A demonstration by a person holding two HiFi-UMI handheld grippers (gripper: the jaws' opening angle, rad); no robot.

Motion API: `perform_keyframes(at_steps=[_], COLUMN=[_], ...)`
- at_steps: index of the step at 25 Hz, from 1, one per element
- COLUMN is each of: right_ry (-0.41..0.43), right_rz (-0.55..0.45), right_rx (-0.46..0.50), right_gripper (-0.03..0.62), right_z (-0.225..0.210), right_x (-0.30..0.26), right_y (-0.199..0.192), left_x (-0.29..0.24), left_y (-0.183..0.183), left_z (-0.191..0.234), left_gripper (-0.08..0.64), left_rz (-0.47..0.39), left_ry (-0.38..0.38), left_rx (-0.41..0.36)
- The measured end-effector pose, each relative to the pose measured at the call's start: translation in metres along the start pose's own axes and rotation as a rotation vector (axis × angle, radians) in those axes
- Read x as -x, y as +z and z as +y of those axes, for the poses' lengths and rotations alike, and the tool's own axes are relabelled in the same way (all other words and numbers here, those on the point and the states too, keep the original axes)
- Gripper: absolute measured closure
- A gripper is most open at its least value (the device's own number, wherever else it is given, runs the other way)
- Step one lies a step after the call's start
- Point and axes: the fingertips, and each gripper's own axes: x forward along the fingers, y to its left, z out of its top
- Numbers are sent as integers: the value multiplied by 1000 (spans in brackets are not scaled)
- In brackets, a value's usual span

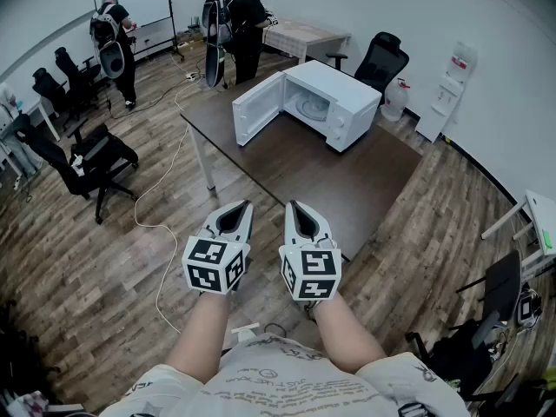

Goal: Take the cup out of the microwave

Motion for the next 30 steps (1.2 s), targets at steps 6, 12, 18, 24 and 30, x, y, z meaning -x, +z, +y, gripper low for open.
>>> perform_keyframes(at_steps=[6,12,18,24,30], right_ry=[-16,-11,-45,-83,-108], right_rz=[-10,-22,-24,-20,-20], right_rx=[-52,-48,-46,-42,-34], right_gripper=[581,580,580,580,580], right_z=[6,20,32,38,31], right_x=[-13,-30,-53,-63,-75], right_y=[2,8,8,4,5], left_x=[2,0,-4,-7,-16], left_y=[2,7,11,5,9], left_z=[14,33,58,74,74], left_gripper=[548,548,548,548,548], left_rz=[-15,-31,-39,-21,-19], left_ry=[-7,-21,-55,-89,-104], left_rx=[-14,-14,-34,-33,-72])
